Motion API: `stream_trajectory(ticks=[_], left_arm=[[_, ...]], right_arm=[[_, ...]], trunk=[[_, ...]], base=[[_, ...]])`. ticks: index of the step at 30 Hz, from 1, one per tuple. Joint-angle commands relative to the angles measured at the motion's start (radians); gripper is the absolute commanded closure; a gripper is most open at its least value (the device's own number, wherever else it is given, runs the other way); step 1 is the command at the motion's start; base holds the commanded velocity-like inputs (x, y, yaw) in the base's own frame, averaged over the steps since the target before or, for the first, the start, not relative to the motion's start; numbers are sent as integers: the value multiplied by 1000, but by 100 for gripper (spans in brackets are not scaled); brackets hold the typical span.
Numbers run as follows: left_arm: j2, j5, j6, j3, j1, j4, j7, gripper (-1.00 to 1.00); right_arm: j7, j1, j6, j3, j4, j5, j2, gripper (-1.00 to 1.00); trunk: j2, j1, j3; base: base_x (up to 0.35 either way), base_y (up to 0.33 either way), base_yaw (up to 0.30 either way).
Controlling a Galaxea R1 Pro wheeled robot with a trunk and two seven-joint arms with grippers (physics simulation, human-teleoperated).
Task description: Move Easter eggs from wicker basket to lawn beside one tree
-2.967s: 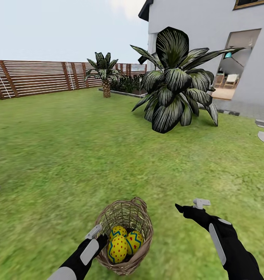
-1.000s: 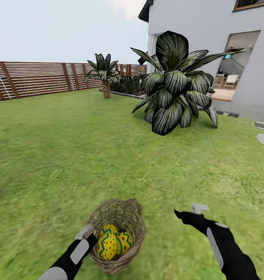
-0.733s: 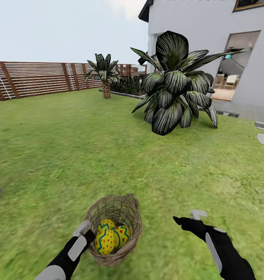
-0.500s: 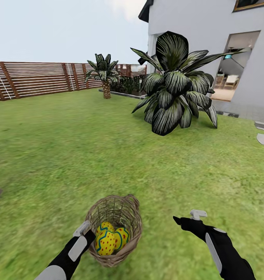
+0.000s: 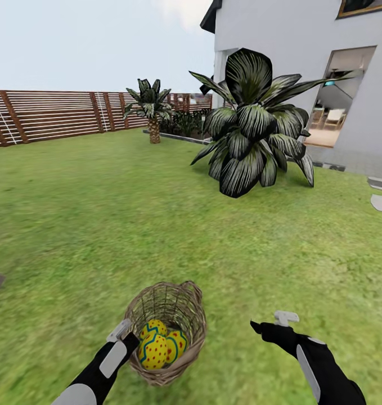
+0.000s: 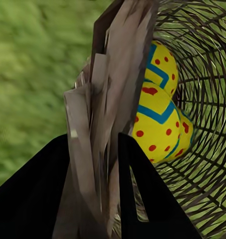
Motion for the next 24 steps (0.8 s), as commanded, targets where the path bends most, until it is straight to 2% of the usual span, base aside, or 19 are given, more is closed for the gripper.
stream_trajectory(ticks=[1, 3, 5, 9, 10, 12, 14, 21, 24], left_arm=[[-1, 7, 4, 4, 0, -3, 5, 100], [-1, 7, 5, 3, 0, -3, 8, 100], [-2, 5, 7, 2, 0, -2, 8, 100], [-2, 5, 9, 0, 0, -2, 10, 100], [-2, 5, 9, 0, 0, -2, 10, 100], [-2, 5, 9, 0, 0, -2, 10, 100], [-1, 5, 9, 0, 0, -3, 10, 100], [3, 5, 9, 1, 0, -3, 10, 100], [4, 5, 9, 2, 0, -3, 10, 100]], right_arm=[[4, 0, 6, -3, 2, -4, 0, -100], [4, 0, 4, -4, 4, -7, 0, -100], [4, 0, -32, -4, 68, -8, 0, -100], [4, 0, -218, -4, 270, -2, -5, -100], [4, 0, -257, -4, 324, 34, -5, -100], [4, 0, -281, -5, 366, 118, 5, -100], [4, 0, -284, -6, 389, 142, 7, -100], [2, 0, -294, -6, 400, 144, 8, -100], [2, 0, -406, -5, 471, 145, 7, -100]], trunk=[[7, -4, 2], [21, -12, 9], [35, -19, 15], [63, -35, 27], [70, -39, 31], [84, -46, 37], [98, -54, 43], [147, -81, 65], [168, -92, 74]], base=[[0, 0, 0], [0, 0, 0], [0, 0, 0], [0, 0, 0], [0, 0, 0], [0, 0, 10], [0, 0, 200], [0, 0, 290], [0, 0, 293]])
